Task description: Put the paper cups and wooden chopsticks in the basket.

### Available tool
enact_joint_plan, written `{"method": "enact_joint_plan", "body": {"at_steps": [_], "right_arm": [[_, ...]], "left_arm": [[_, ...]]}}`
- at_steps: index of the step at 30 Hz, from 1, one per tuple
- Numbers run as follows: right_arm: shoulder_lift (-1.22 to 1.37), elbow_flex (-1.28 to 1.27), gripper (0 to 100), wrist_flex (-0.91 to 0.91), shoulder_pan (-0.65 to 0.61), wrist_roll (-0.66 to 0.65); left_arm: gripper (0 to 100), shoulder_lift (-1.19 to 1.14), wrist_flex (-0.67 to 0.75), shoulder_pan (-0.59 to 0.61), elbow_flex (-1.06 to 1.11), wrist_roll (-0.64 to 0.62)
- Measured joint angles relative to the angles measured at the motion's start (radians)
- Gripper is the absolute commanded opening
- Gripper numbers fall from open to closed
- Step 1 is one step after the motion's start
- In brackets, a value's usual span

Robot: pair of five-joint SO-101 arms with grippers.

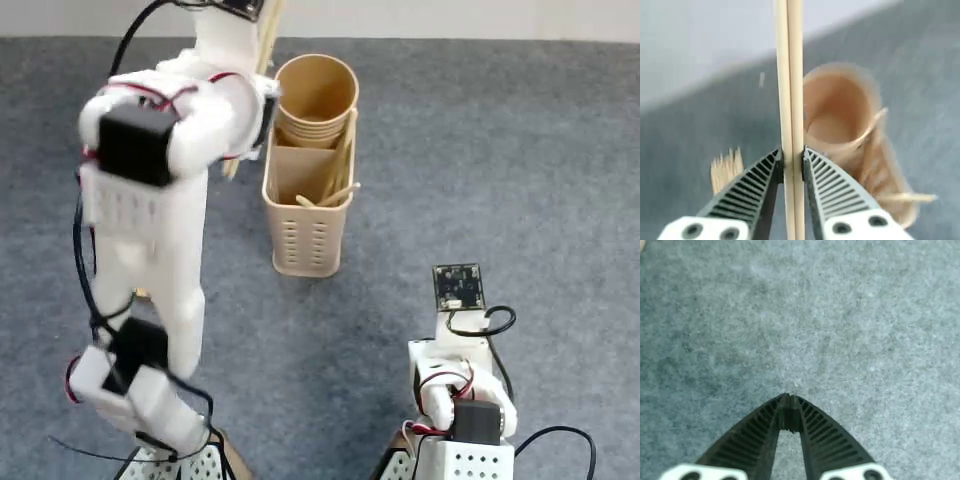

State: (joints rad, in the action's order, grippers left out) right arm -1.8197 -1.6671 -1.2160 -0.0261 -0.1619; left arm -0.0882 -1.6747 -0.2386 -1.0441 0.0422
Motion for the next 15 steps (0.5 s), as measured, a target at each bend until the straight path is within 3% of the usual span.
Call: {"method": "enact_joint_plan", "body": {"at_steps": [9,15], "right_arm": [[0.0,0.0,0.6,0.0,0.0,0.0],[0.0,0.0,0.6,0.0,0.0,0.0]], "left_arm": [[0,0.052,0.166,-0.219,-0.012,0.072],[1,0.044,0.215,-0.23,-0.012,0.057]]}}
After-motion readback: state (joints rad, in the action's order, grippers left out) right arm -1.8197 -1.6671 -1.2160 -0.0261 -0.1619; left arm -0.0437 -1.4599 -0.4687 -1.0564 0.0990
